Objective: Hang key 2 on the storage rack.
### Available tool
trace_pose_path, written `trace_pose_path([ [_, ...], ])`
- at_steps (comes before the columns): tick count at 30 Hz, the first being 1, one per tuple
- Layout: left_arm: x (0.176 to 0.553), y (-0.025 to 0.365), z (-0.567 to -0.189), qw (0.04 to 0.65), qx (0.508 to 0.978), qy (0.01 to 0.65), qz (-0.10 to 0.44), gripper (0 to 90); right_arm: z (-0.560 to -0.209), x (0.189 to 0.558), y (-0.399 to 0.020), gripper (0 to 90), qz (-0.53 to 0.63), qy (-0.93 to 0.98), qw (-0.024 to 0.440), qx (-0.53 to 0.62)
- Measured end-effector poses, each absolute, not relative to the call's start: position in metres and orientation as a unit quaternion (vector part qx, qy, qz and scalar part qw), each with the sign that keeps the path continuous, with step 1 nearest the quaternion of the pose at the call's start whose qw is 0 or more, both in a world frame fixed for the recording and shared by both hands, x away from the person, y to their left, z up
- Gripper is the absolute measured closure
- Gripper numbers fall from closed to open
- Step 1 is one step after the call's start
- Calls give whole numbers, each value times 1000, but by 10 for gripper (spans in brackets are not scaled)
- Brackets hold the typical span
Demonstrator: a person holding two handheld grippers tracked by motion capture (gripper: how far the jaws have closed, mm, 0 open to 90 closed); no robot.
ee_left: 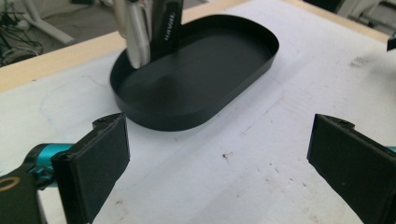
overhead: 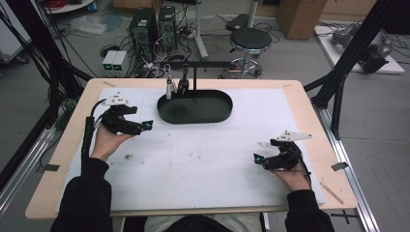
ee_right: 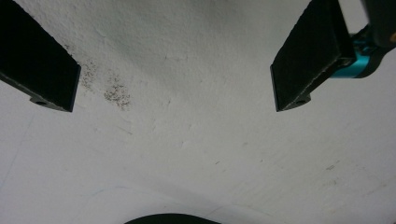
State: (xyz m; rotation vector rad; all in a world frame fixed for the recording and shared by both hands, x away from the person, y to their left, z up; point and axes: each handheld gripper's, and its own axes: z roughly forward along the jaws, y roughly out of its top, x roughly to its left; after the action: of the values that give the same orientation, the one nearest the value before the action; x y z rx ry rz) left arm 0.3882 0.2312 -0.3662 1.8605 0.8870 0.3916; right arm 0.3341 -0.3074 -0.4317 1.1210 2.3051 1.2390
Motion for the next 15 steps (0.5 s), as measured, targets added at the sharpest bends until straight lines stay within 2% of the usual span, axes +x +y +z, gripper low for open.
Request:
trace_pose_path([
  [15,351,252,-372,535,744,351,193,62,-432,334,-305,8,428,803,146,389],
])
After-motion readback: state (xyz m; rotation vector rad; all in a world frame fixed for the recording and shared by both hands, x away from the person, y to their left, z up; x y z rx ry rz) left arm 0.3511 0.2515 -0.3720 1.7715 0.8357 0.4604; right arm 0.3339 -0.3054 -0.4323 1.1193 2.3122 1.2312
